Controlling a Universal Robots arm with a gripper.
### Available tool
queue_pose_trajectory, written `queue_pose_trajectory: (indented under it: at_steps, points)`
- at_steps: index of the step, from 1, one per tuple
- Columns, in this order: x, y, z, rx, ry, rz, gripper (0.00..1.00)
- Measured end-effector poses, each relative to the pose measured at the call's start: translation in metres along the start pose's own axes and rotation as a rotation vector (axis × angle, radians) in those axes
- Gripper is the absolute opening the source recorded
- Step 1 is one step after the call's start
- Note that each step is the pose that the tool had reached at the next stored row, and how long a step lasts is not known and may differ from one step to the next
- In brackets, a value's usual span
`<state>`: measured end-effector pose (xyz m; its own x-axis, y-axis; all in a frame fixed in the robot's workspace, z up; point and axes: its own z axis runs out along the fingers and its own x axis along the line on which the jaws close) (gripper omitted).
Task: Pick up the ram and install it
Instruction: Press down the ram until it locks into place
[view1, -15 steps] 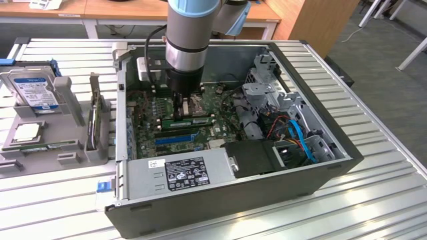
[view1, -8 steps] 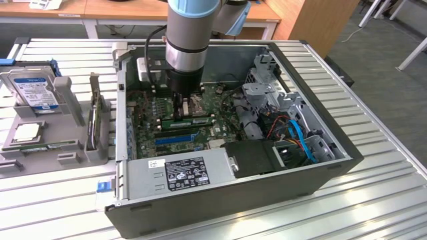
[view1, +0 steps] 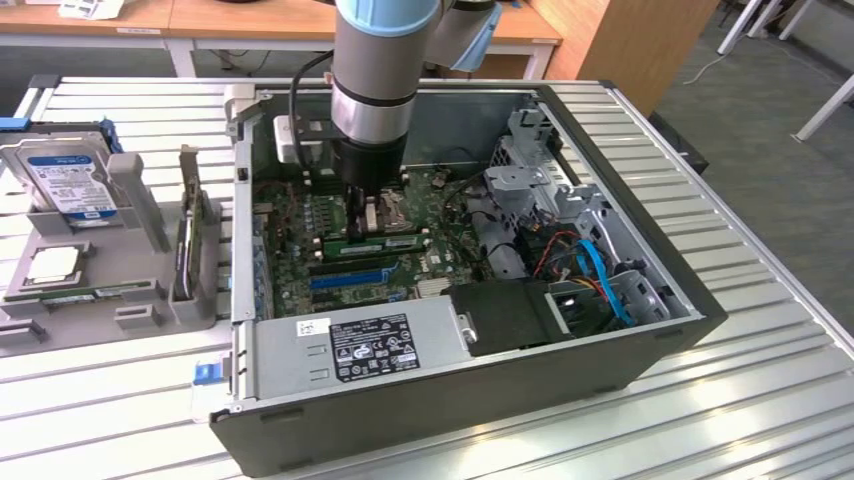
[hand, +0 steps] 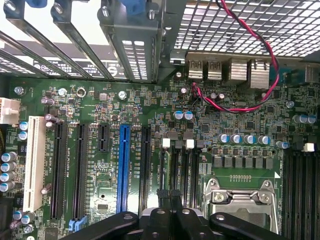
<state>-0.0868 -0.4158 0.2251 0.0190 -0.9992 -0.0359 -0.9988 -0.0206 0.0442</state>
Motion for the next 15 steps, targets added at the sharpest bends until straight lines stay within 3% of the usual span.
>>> queue_pose_trajectory:
  at_steps: [15]
  points:
    - [0.0001, -0.0001, 0.0012, -0.0001, 0.0002, 0.000, 0.10]
